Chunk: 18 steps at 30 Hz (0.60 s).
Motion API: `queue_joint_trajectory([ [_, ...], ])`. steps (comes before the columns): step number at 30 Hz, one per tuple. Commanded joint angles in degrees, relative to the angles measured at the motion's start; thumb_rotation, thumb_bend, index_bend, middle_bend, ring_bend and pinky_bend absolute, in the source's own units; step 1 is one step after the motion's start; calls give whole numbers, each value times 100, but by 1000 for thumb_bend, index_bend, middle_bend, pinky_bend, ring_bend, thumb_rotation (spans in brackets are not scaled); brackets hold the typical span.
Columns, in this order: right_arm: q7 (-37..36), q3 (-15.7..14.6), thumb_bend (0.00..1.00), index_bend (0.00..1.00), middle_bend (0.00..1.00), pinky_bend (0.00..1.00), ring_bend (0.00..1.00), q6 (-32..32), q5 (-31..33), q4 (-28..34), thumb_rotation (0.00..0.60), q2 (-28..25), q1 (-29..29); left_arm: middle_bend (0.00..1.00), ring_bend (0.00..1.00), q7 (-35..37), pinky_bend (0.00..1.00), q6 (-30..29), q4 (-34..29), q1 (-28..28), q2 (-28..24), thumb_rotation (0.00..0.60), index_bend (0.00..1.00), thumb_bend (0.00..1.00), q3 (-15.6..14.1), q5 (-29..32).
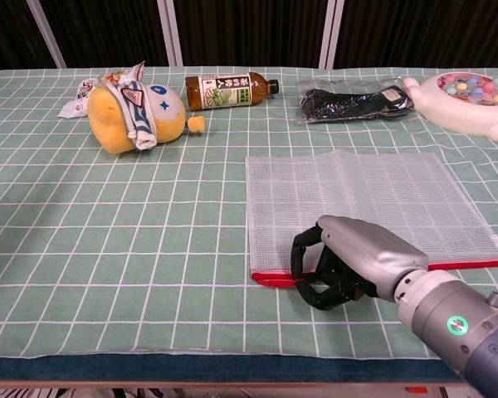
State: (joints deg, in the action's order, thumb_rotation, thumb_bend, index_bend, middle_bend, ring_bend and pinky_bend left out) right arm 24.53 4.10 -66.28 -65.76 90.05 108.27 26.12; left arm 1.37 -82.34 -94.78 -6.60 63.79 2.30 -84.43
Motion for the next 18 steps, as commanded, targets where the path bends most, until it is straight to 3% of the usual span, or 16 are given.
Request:
queue_joint_trajectory([
  [1, -52, 52, 574, 692, 1000, 1000, 1000, -76, -167, 186, 600, -110, 11, 0, 0, -22, 0, 15, -4, -4, 4, 600, 0, 0, -1, 13],
  [8, 3, 269, 575, 702, 1000, 1000, 1000, -170, -303, 698, 600, -410, 67, 0, 0, -186, 0, 6, 17, -17, 29, 600, 0, 0, 2, 2],
  [18, 342, 722, 575, 704, 1000, 1000, 1000, -135, -6, 1296, 600, -724, 266, 0, 0, -341, 0, 104, -140, -196, -75, 600, 0, 38, 121, -52],
])
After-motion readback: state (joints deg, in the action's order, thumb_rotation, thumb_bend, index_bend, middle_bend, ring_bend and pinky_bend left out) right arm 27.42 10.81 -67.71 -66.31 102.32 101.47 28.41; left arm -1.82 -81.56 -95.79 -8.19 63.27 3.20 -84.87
